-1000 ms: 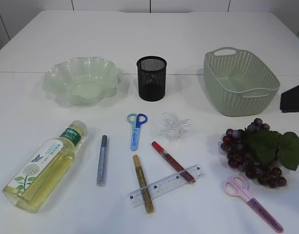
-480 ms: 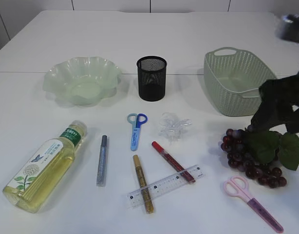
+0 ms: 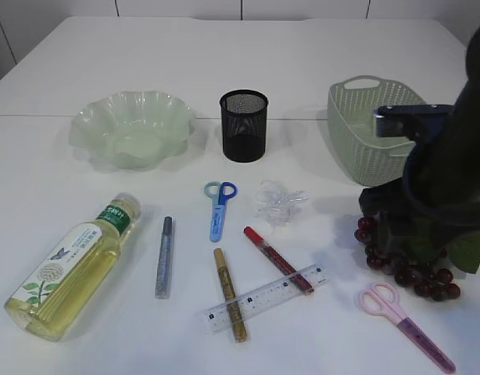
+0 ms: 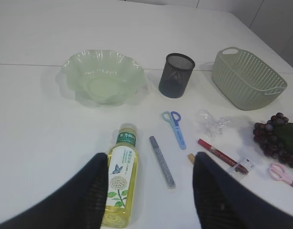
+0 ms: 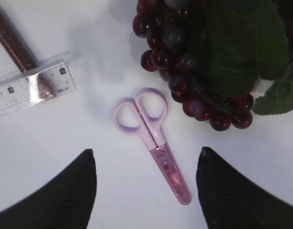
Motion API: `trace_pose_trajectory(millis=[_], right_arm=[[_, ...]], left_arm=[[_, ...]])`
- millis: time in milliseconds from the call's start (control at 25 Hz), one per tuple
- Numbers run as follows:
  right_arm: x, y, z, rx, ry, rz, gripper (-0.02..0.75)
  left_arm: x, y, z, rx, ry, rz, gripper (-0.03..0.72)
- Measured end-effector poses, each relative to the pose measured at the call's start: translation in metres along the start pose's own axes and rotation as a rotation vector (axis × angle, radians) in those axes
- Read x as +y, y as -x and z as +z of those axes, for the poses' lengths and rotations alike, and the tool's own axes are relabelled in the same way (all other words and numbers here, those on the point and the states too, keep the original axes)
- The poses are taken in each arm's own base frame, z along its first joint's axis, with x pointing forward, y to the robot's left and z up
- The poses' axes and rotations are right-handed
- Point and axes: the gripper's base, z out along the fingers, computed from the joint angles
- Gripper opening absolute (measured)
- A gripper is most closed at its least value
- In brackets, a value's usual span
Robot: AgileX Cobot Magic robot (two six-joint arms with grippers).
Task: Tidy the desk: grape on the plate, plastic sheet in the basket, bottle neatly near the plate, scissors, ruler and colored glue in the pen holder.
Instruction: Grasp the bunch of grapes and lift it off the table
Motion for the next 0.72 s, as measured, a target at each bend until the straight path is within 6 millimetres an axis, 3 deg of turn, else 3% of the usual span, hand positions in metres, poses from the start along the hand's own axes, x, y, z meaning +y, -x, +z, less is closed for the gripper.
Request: trace_pose_trajectory(millis=[320,720], right_arm=[[0.004,0.03,0.028,0.028,-0.049,-0.016,0.513],[-0.001,0.036,0.042,0.043,-0.115,-0.061,0.512]], left_arm=[[-0.001,0.0,0.0,0.0,-0.016,-0.013,0.415],[-0.002,0.0,0.0,0.0,-0.019,-0.016,0.415]])
